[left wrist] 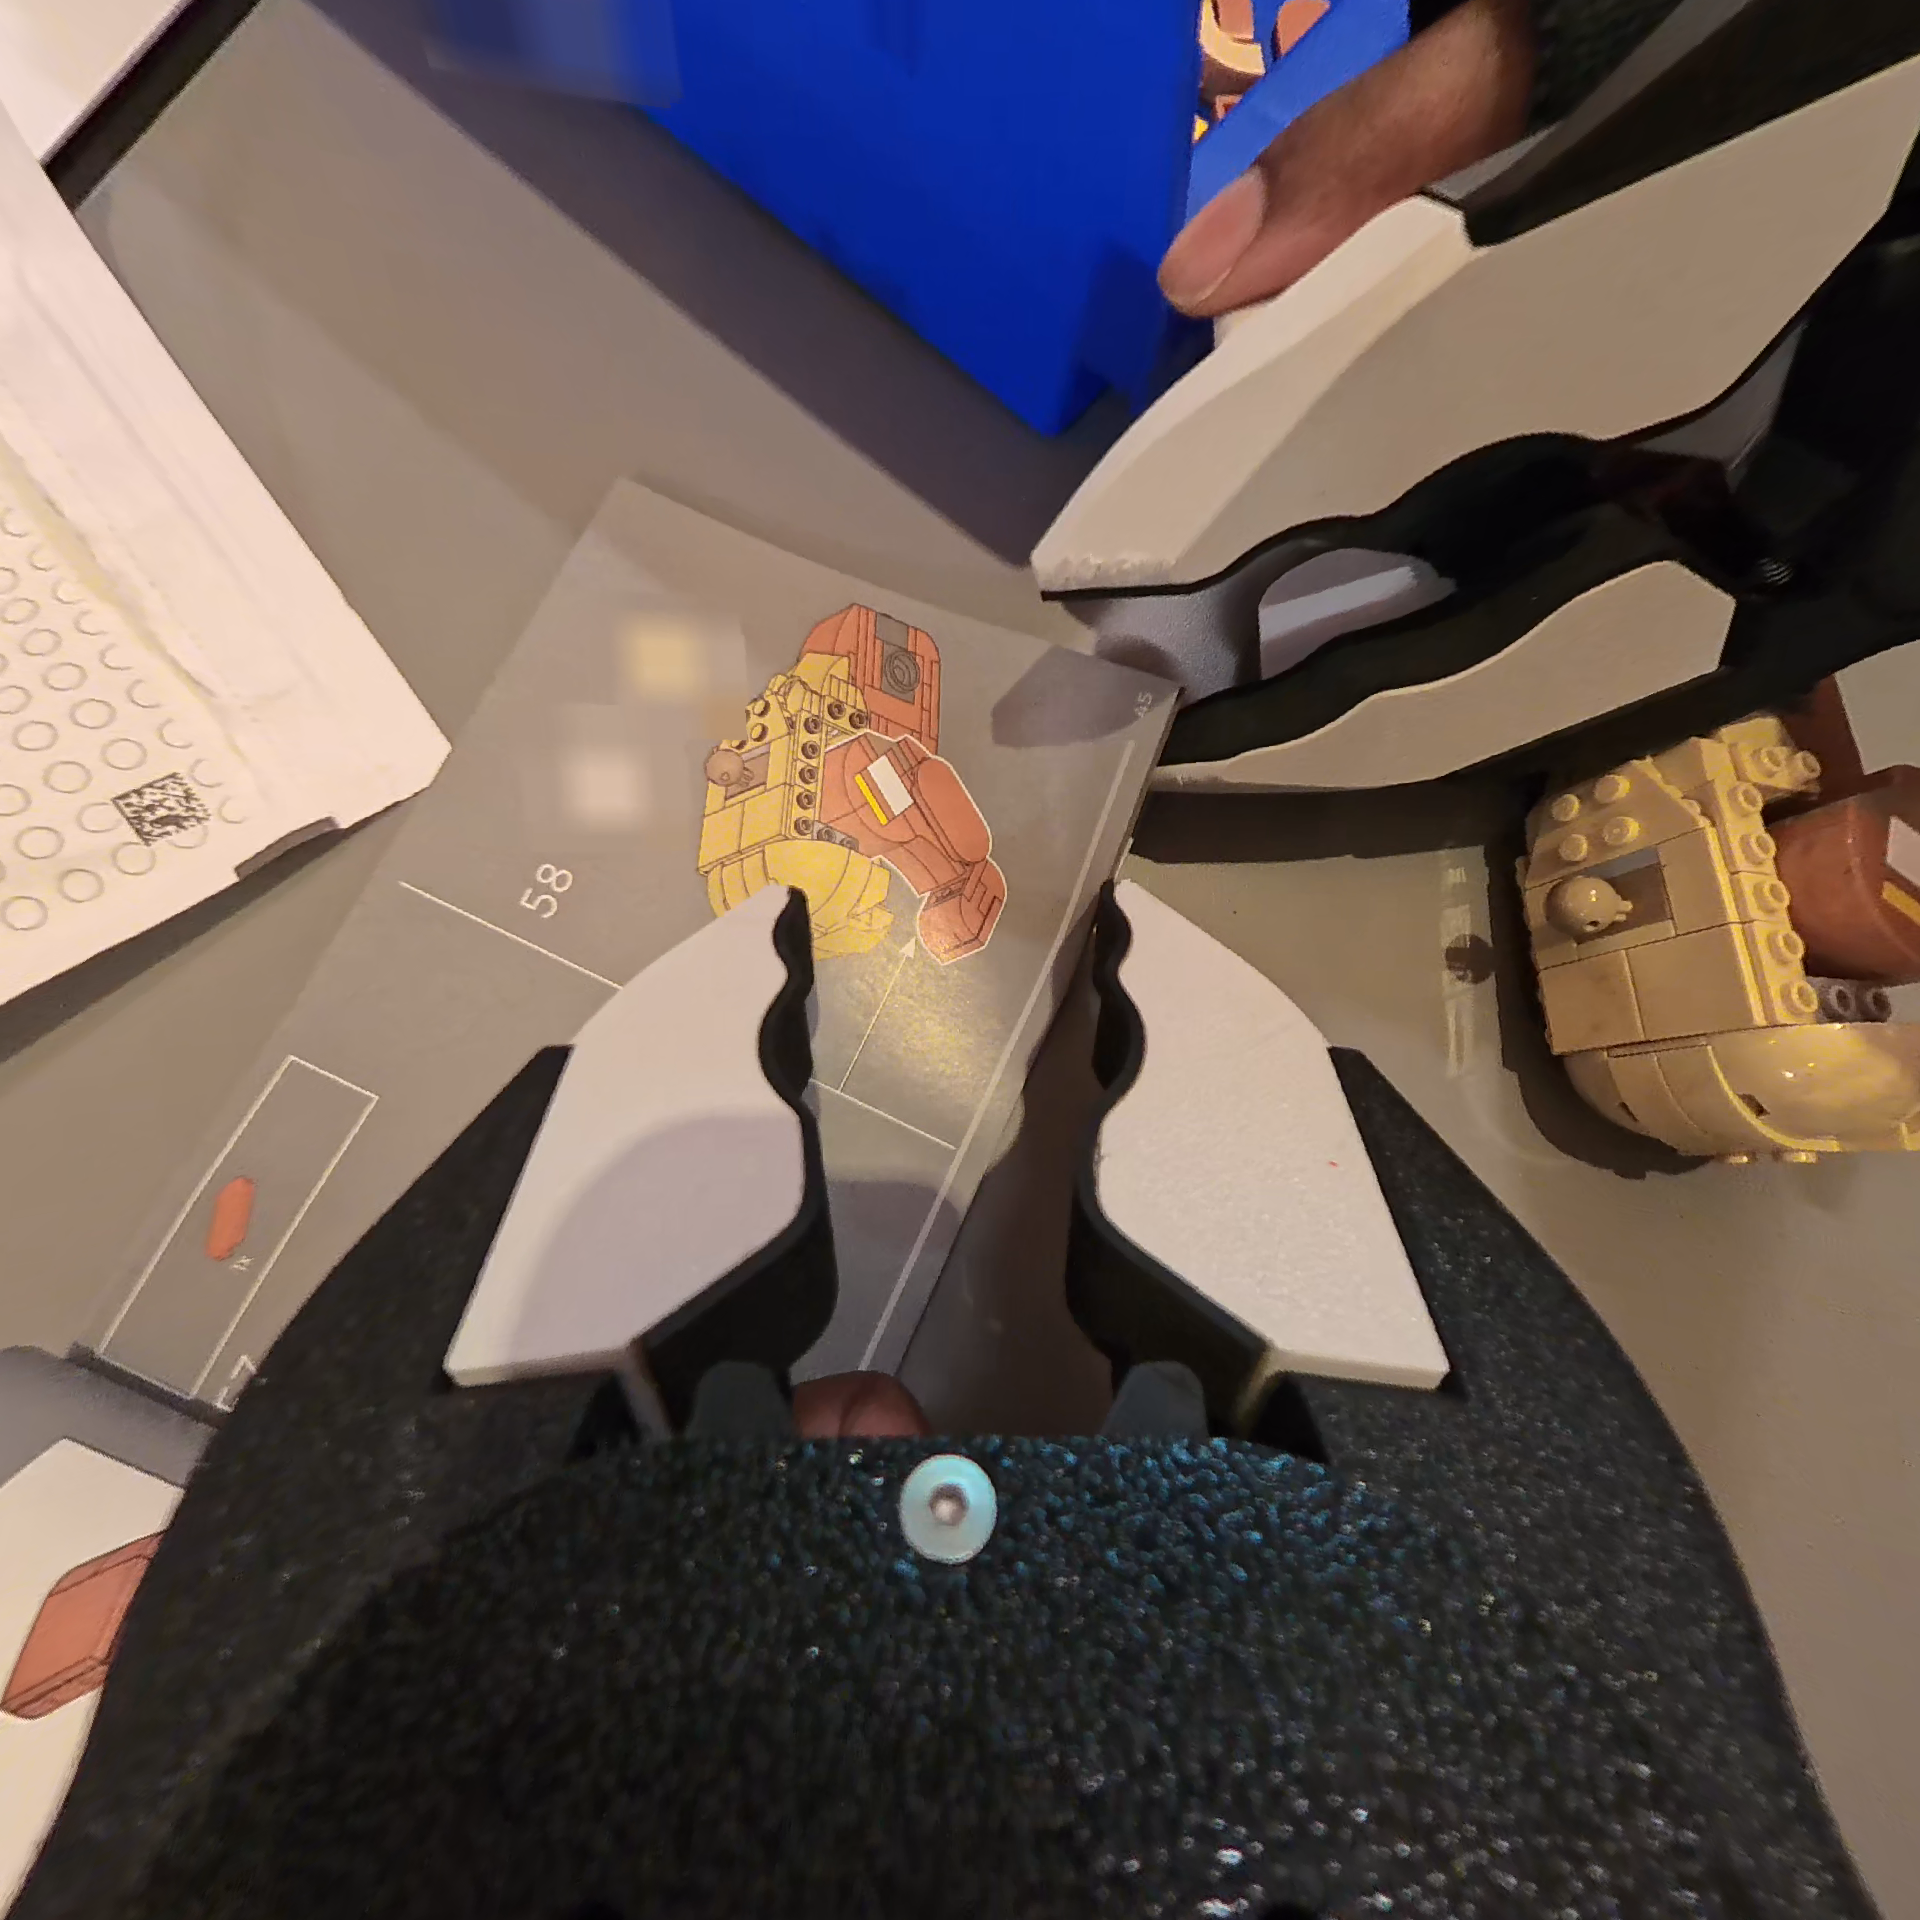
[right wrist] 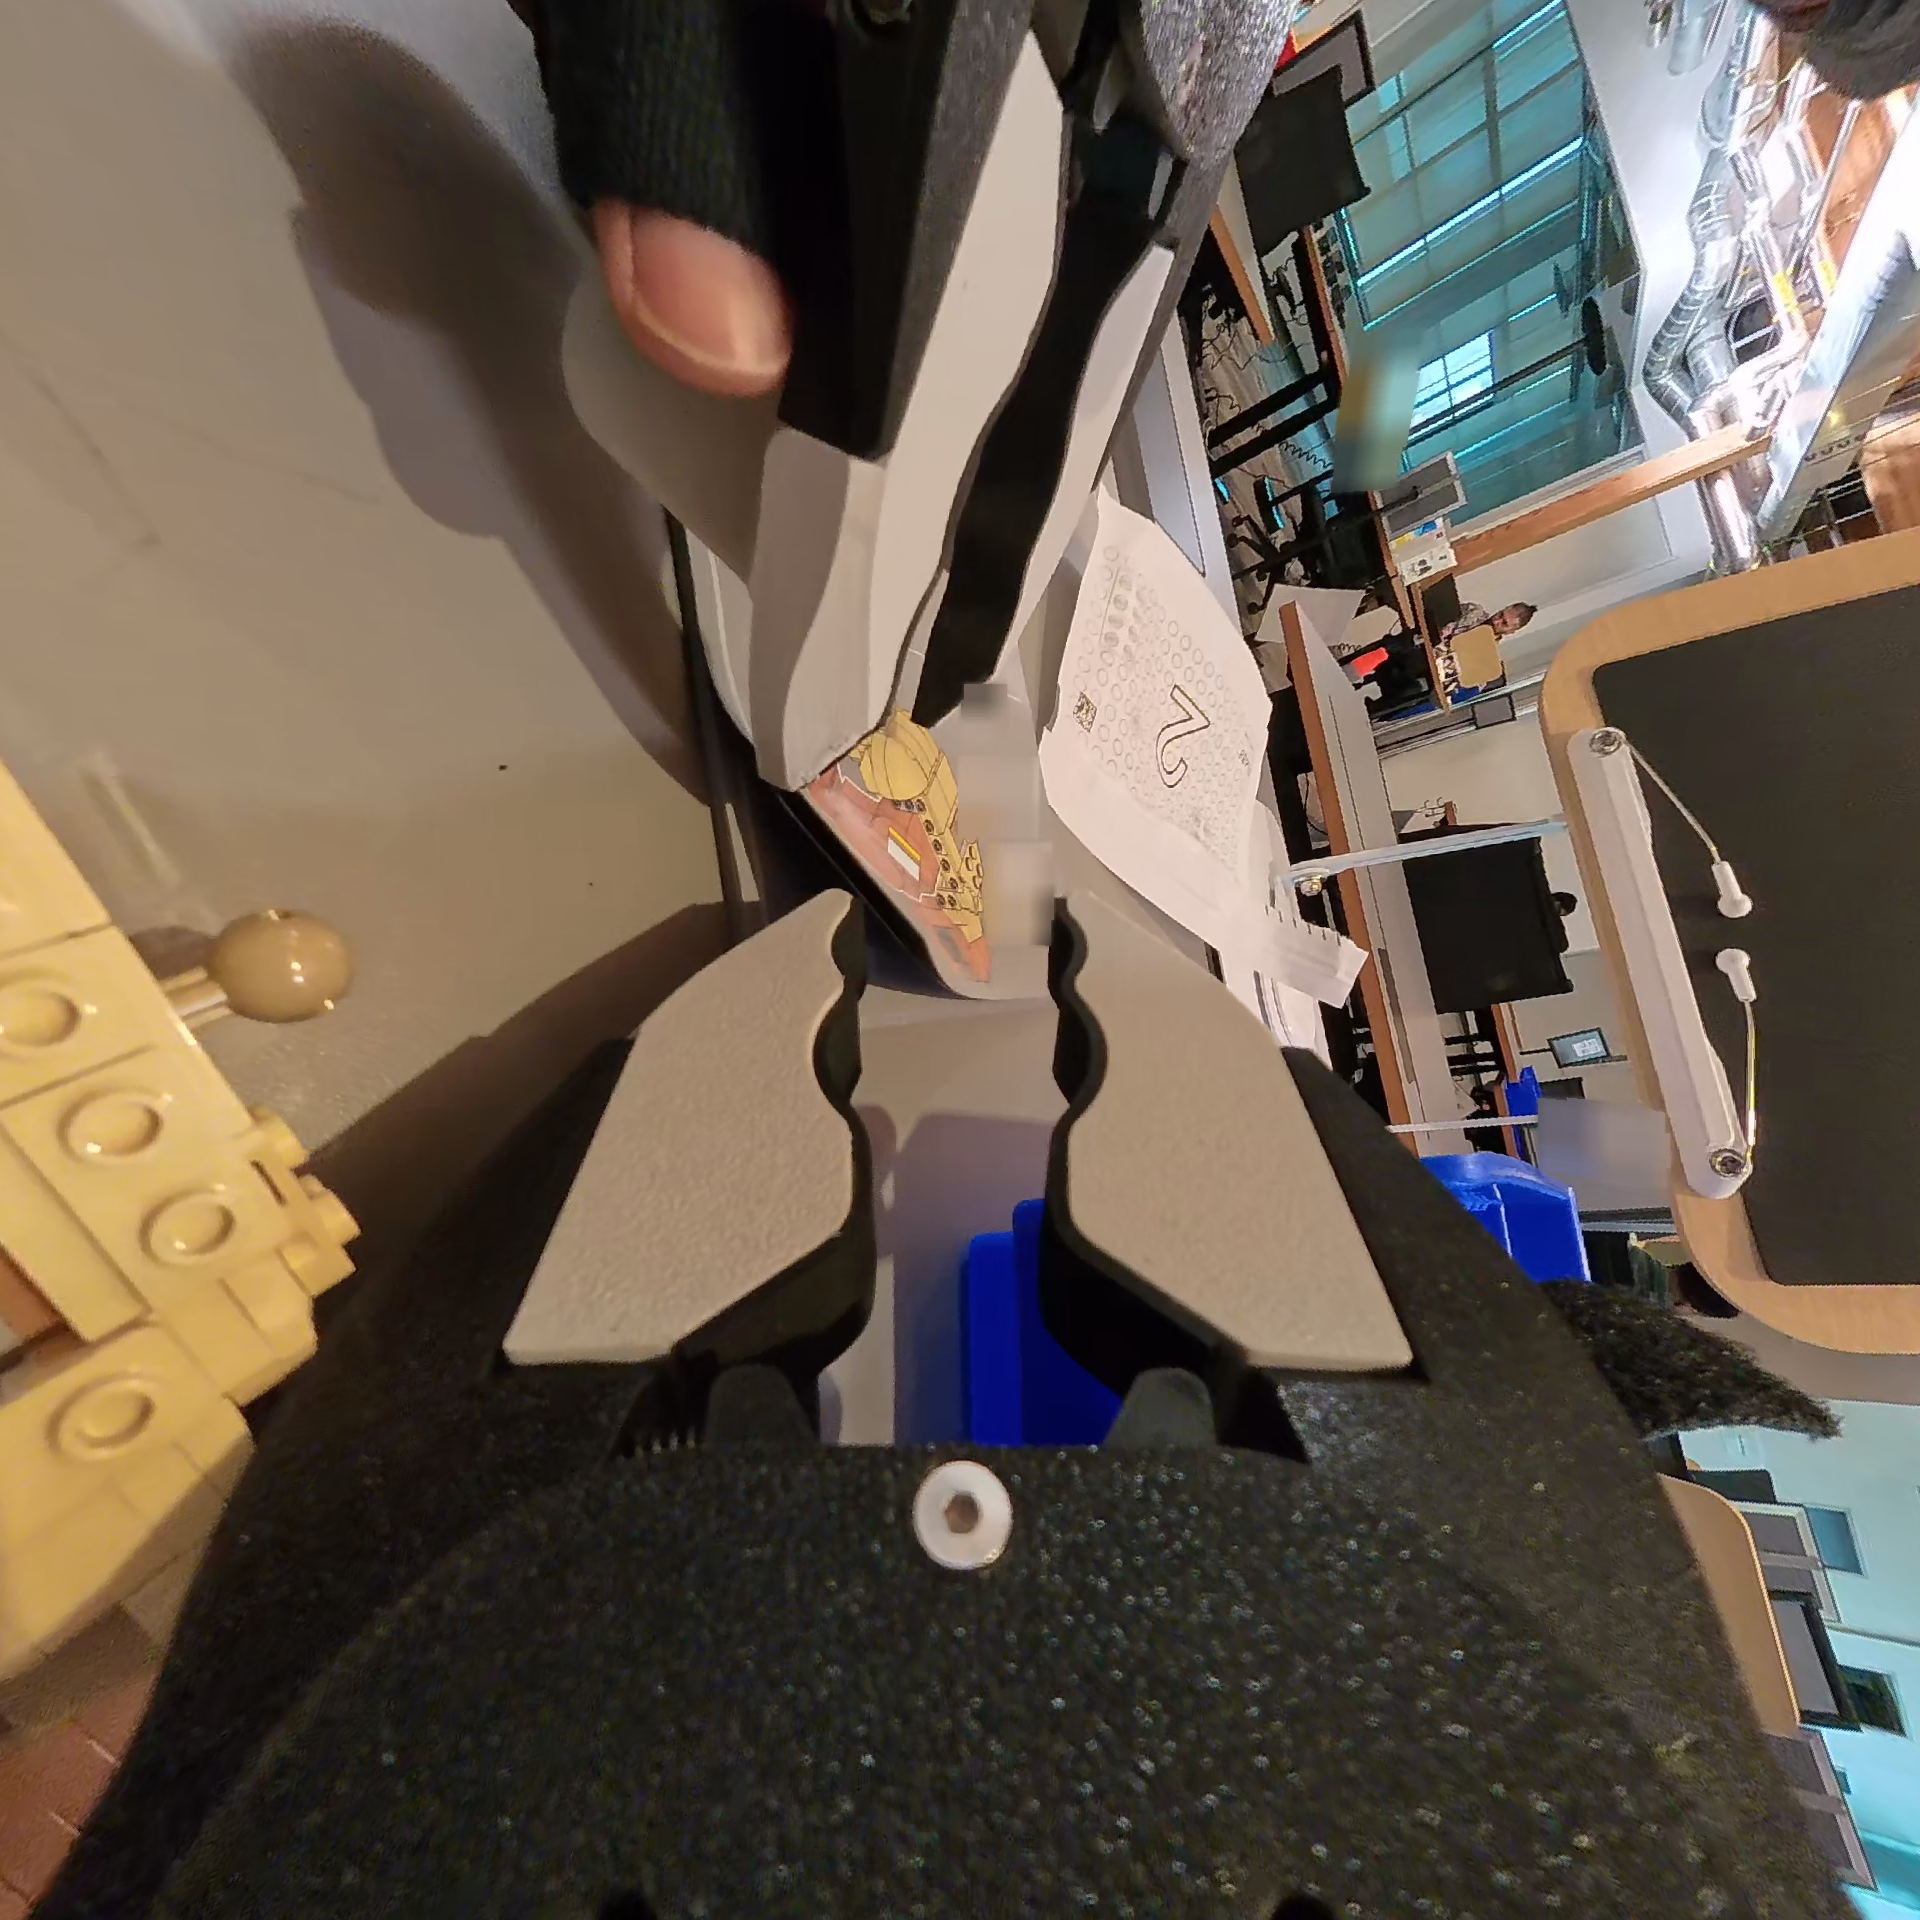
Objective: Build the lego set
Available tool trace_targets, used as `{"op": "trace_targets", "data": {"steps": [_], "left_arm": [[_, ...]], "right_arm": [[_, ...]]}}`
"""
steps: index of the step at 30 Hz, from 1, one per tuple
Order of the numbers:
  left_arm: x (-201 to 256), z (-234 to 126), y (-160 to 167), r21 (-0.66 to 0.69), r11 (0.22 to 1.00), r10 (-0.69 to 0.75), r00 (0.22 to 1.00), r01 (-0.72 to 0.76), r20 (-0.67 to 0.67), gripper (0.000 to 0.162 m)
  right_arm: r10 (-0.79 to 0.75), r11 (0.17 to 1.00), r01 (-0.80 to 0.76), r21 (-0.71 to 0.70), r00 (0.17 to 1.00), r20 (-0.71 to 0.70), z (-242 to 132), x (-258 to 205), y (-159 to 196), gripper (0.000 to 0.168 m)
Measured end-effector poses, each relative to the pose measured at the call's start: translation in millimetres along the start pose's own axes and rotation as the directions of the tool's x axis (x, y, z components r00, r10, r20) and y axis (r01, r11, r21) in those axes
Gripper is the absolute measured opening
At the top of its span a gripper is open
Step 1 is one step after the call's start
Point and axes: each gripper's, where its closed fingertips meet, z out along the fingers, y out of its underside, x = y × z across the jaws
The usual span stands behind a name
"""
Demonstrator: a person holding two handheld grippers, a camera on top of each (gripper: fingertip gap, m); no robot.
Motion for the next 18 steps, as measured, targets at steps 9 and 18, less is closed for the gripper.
{"op": "trace_targets", "data": {"steps": [9, 18], "left_arm": [[-3, -3, -1, 0.009, 1.000, -0.010, 1.000, 0.009, 0.011, 0.052], [-2, -2, -1, 0.006, 1.000, -0.005, 1.000, 0.005, 0.009, 0.052]], "right_arm": [[0.028, 0.997, -0.031, 0.070, 0.998, 0.049, -7, -5, -10, 0.039], [0.019, 1.000, -0.019, 0.021, 1.000, 0.017, -2, -2, -4, 0.039]]}}
